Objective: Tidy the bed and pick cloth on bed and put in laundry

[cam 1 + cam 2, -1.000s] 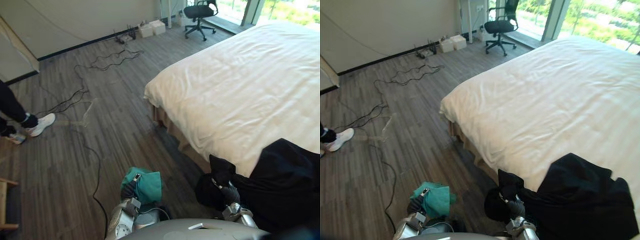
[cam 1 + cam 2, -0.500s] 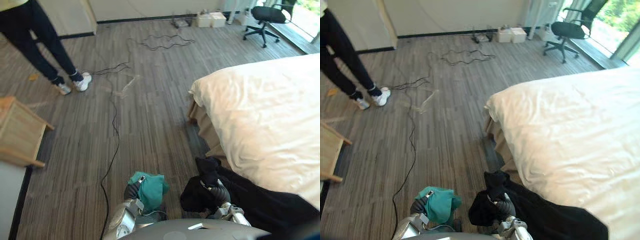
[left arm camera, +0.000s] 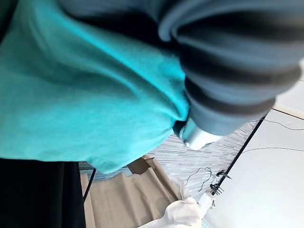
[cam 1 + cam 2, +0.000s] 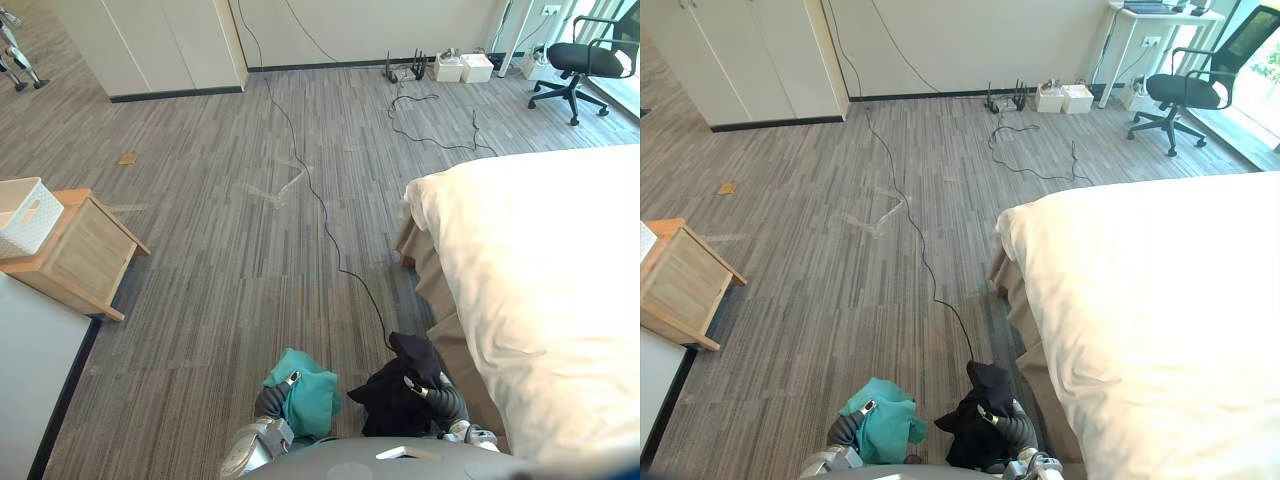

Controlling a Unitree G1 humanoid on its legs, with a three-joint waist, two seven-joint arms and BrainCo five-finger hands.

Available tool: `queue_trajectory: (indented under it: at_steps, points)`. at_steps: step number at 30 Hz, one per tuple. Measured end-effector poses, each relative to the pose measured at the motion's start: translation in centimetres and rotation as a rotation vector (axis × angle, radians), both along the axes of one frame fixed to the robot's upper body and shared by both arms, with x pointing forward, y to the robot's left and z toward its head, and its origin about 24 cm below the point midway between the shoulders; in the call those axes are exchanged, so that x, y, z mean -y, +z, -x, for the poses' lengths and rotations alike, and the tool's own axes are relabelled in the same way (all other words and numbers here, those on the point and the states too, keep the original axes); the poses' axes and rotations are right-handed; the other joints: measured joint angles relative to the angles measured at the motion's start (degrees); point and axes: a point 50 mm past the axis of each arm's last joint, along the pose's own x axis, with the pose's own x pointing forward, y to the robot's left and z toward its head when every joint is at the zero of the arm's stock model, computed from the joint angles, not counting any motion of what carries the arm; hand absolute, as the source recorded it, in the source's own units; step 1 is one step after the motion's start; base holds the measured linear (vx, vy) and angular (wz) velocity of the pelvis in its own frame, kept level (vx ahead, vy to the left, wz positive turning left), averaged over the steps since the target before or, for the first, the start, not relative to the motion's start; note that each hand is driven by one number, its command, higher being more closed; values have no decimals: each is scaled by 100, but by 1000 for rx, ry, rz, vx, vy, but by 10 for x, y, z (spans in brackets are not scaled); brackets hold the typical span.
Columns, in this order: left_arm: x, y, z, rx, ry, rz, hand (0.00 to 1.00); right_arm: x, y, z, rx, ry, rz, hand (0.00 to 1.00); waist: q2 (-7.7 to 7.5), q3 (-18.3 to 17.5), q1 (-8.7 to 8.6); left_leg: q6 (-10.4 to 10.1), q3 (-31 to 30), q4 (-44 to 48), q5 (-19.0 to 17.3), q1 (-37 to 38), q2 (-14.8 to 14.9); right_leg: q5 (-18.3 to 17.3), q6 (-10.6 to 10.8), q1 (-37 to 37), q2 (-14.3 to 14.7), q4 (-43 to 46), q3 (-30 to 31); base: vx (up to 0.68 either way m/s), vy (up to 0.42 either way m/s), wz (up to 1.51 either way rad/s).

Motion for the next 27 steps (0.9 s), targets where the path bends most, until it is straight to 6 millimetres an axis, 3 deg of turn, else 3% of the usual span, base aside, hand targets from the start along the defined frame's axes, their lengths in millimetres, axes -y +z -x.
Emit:
queue_trajectory:
  at_steps: [13, 16, 17, 18, 21, 22, 24, 25, 26, 27]
  points:
    - [-1, -2, 11, -14, 9, 11, 100, 9, -4, 12, -40, -55, 37, 100, -82, 19, 40, -109, 152, 33, -163, -103, 85, -32, -35, -72, 111, -102, 57, 10, -10, -4]
    - [-12, 1, 9, 26, 59, 3, 100, 13, -4, 14, -44, -95, 58, 100, -128, 90, 144, -133, 85, 1242, -651, -745, 120, -215, -67, -214, 63, 120, 31, 87, -15, 21]
    - [-19, 4, 6, 57, 79, -27, 100, 15, -2, 11, -32, -114, 63, 100, -178, 207, 192, -239, 159, 2279, -826, -1214, 160, -241, -93, -196, -12, 272, -102, 73, -39, 43]
    - [-26, 6, 4, 82, 97, -56, 100, 18, 1, 10, -18, -127, 64, 100, -169, 350, 231, -291, 228, 3367, -854, -1708, 259, -285, -103, -89, -31, 369, -259, 64, -47, 50]
    - [-24, 7, 7, 83, 91, -70, 100, 27, 9, 4, 27, -128, 90, 100, -49, 525, 281, -392, 519, 4374, -823, -2029, 471, -440, -83, 279, -5, 366, -482, 48, -17, 38]
    - [-20, 9, 5, 96, 77, -65, 100, 33, 11, 1, 41, -141, 102, 100, -18, 532, 311, -500, 732, 4405, -898, -1947, 521, -495, -112, 406, -32, 312, -571, 68, 23, 36]
    - [-19, 10, 3, 99, 73, -62, 100, 35, 13, -5, 63, -154, 105, 100, 6, 584, 378, -528, 1030, 4503, -893, -1949, 570, -472, -97, 558, -58, 171, -585, 91, 67, 25]
    - [-19, 8, 5, 89, 76, -62, 100, 33, 13, -8, 70, -143, 104, 100, -6, 605, 368, -509, 1194, 4345, -1208, -1979, 542, -434, -94, 634, -87, 91, -644, 88, 56, 21]
    - [-18, 8, 6, 83, 76, -59, 100, 33, 13, -9, 72, -136, 108, 100, -3, 597, 356, -474, 1233, 3894, -1272, -1952, 466, -430, -90, 640, -126, 80, -672, 95, 98, 19]
    - [-13, 7, 5, 82, 63, -49, 100, 36, 10, -4, 53, -128, 129, 100, 117, 584, 350, -383, 1250, 2753, -967, -1885, 421, -412, -54, 705, -72, -10, -740, 79, 120, 14]
